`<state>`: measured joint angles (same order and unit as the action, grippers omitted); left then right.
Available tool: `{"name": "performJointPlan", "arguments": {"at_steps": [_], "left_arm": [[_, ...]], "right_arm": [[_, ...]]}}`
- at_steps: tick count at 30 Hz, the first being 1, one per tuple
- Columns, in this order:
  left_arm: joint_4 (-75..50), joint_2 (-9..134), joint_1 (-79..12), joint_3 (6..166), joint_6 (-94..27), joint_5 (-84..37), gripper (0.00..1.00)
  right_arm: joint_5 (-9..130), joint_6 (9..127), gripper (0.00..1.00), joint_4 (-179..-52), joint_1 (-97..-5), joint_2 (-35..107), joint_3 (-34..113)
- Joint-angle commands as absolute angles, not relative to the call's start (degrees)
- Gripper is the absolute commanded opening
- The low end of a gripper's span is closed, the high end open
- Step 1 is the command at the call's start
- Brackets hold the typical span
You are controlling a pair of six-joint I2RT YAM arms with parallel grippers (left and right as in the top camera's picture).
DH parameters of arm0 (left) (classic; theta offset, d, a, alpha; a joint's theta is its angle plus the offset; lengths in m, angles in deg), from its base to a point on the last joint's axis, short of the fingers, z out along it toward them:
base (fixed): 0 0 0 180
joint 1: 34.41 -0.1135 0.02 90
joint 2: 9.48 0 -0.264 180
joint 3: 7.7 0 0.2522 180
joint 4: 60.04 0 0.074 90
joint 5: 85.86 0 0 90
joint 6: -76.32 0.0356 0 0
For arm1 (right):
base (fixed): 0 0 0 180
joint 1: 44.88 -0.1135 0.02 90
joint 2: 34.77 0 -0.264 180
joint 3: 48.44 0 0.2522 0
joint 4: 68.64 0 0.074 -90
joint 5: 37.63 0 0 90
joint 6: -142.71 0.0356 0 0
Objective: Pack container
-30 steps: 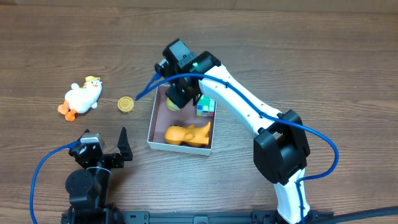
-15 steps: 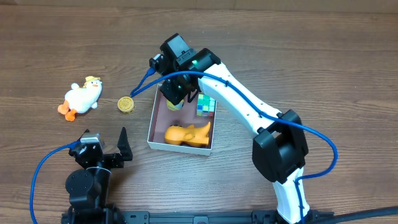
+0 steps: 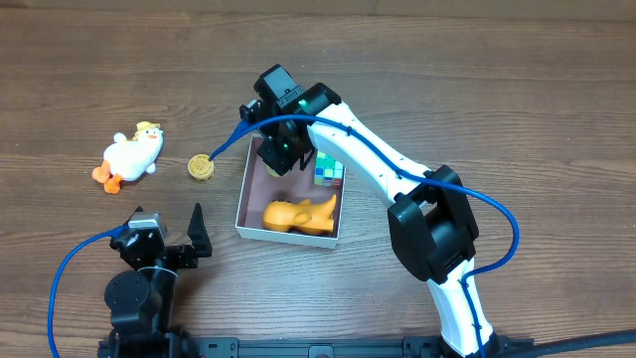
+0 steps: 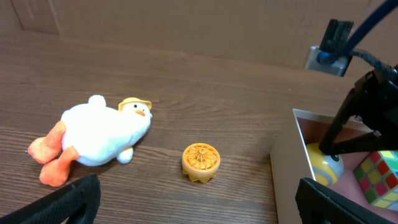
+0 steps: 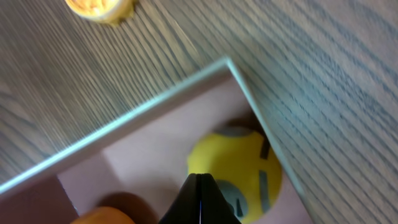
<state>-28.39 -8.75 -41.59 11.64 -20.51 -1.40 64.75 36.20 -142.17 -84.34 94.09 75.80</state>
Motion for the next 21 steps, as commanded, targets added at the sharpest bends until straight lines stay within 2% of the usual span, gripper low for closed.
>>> {"name": "performJointPlan", "arguments": {"at_steps": [1, 11, 17, 21], "left_arm": [[-28.50, -9.12, -41.94, 11.47, -19.22, -1.42, 1.00], [-28.50, -9.12, -41.94, 11.47, -19.22, -1.42, 1.00], [-28.52, -9.12, -41.94, 11.47, -19.22, -1.42, 1.00], [-28.52, -9.12, -41.94, 11.47, -19.22, -1.42, 1.00]], "right_arm": [[61.17, 34.43, 0.04, -142.93, -84.56, 93.63, 76.76], [59.14, 34.21, 0.04, -144.74, -84.40, 93.63, 76.69], [50.26, 34.28, 0.04, -148.66, -84.01, 93.66, 76.54], [49.39, 34.50, 0.04, -152.33, -82.11, 93.66, 76.54]]}}
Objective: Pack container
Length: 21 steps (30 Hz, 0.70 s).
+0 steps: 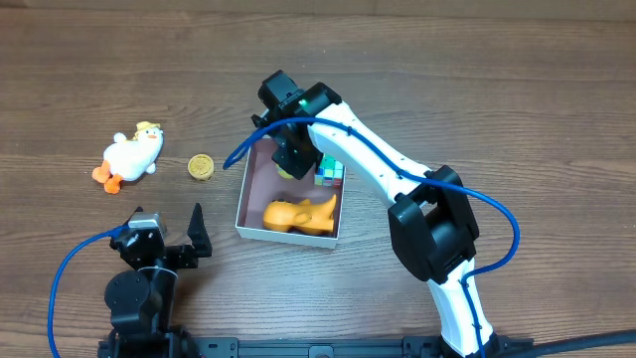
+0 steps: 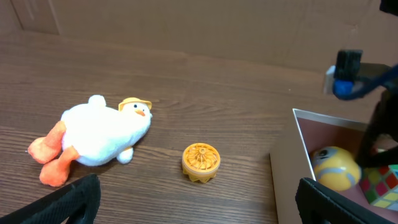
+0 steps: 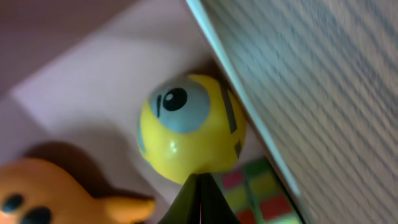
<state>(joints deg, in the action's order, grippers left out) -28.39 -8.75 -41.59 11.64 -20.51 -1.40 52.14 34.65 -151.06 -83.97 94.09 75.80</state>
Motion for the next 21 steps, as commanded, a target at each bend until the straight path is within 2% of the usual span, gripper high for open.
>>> {"name": "performJointPlan", "arguments": {"at_steps": [1, 7, 21], "left_arm": [[-28.50, -9.12, -41.94, 11.47, -19.22, -1.42, 1.00], [-28.50, -9.12, -41.94, 11.47, -19.22, -1.42, 1.00], [-28.50, -9.12, -41.94, 11.47, -19.22, -1.42, 1.00]], "right_arm": [[49.39, 34.52, 0.04, -153.18, -81.56, 93.66, 76.54], [50.57, 34.91, 0.04, -156.42, -78.26, 93.61, 76.63], [53.67, 34.43, 0.04, -153.88, -80.88, 93.61, 79.71]]}}
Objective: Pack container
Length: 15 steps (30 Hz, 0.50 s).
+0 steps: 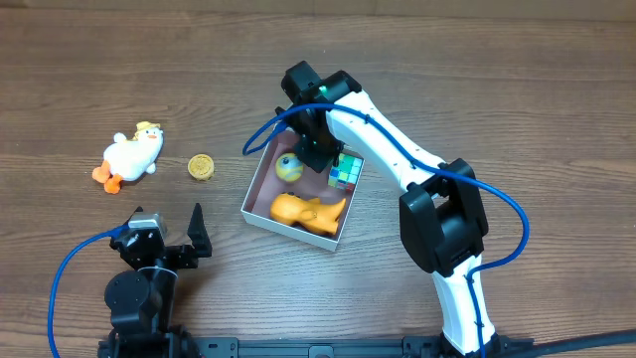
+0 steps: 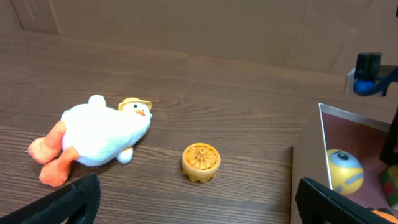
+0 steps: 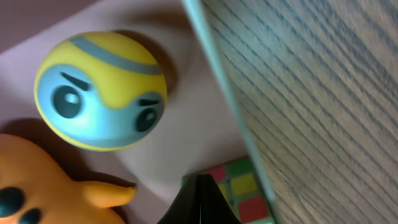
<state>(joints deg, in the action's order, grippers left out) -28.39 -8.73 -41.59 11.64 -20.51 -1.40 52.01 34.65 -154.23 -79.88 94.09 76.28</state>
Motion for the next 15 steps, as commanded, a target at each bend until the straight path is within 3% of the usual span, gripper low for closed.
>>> {"name": "performJointPlan", "arguments": {"at_steps": [1, 15], "left_arm": [[-28.52, -9.12, -41.94, 11.47, -19.22, -1.42, 1.00], [-28.50, -9.12, -41.94, 11.47, -19.22, -1.42, 1.00]], "right_arm": [[54.24, 34.43, 0.04, -153.86, -81.28, 93.61, 80.39], [57.02, 34.28, 0.04, -152.87, -91.88, 93.61, 81.33]]}}
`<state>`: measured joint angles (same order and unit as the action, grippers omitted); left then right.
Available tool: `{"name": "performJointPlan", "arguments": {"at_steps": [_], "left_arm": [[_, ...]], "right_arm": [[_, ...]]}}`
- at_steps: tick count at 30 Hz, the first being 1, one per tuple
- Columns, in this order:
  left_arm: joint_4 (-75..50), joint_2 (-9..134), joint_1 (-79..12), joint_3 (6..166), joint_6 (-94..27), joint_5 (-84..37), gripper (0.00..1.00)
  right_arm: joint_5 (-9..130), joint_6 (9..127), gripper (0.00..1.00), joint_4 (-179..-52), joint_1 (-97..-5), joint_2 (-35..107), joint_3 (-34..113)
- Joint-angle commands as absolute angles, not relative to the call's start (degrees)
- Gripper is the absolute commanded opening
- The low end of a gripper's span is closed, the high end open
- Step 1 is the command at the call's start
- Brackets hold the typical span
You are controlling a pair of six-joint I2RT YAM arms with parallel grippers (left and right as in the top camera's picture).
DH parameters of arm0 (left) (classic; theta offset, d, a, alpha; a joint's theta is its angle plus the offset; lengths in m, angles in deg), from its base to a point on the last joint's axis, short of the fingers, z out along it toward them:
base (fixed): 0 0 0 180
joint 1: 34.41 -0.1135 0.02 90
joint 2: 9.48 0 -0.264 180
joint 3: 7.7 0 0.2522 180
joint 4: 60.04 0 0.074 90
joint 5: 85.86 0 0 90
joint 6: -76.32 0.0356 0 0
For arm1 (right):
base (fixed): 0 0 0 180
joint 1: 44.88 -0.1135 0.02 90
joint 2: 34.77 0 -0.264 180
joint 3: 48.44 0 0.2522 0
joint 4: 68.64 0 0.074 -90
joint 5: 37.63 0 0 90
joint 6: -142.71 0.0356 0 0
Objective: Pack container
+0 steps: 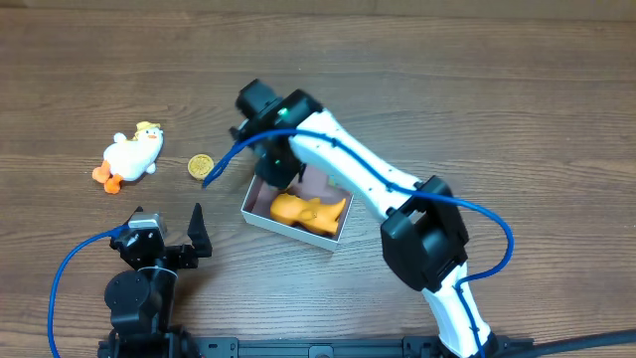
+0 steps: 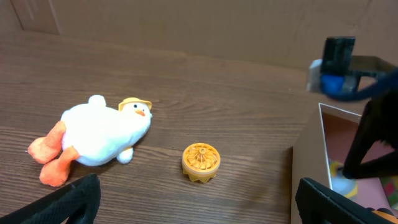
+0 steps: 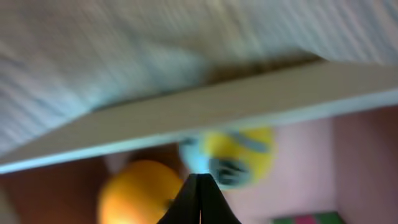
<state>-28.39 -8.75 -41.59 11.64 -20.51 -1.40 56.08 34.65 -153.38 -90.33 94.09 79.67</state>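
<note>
The white box (image 1: 256,217) with a pink floor holds an orange toy animal (image 1: 308,209), a yellow ball with a face (image 3: 239,152) and a colour cube of which only a corner (image 3: 305,219) shows. My right gripper (image 1: 273,164) is shut and empty, hanging over the box's far left corner just above the ball. On the table left of the box lie a white plush duck (image 1: 129,154) and a round yellow disc (image 1: 201,165). My left gripper (image 2: 199,205) stands open near the front edge, well short of the disc (image 2: 201,163).
The box's near wall (image 2: 305,180) rises at the right of the left wrist view, with the right arm's black fingers (image 2: 367,143) inside it. A blue cable (image 1: 224,159) loops from the right arm over the table beside the disc.
My right gripper was over the box's far right part beside the cube and is now over its far left corner, covering the ball in the overhead view. Box, duck, disc and left arm are unmoved.
My shut right gripper was first at the box's far left corner over the ball, then mid-box, then at the far right by the cube, with the box turned slightly and shifted right. Now it is back at the left. The left arm stayed still throughout.
</note>
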Motion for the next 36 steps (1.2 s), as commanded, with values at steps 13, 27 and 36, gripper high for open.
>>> {"name": "performJointPlan", "arguments": {"at_steps": [13, 27, 36], "left_arm": [[-28.52, -9.12, -41.94, 11.47, -19.22, -1.42, 1.00], [-28.50, -9.12, -41.94, 11.47, -19.22, -1.42, 1.00], [-28.52, -9.12, -41.94, 11.47, -19.22, -1.42, 1.00]], "right_arm": [[61.69, 34.74, 0.04, -154.32, -98.28, 93.61, 81.33], [59.77, 34.69, 0.04, -155.21, -99.20, 93.61, 81.22], [60.45, 34.71, 0.04, -153.18, -88.71, 93.63, 81.17]]}}
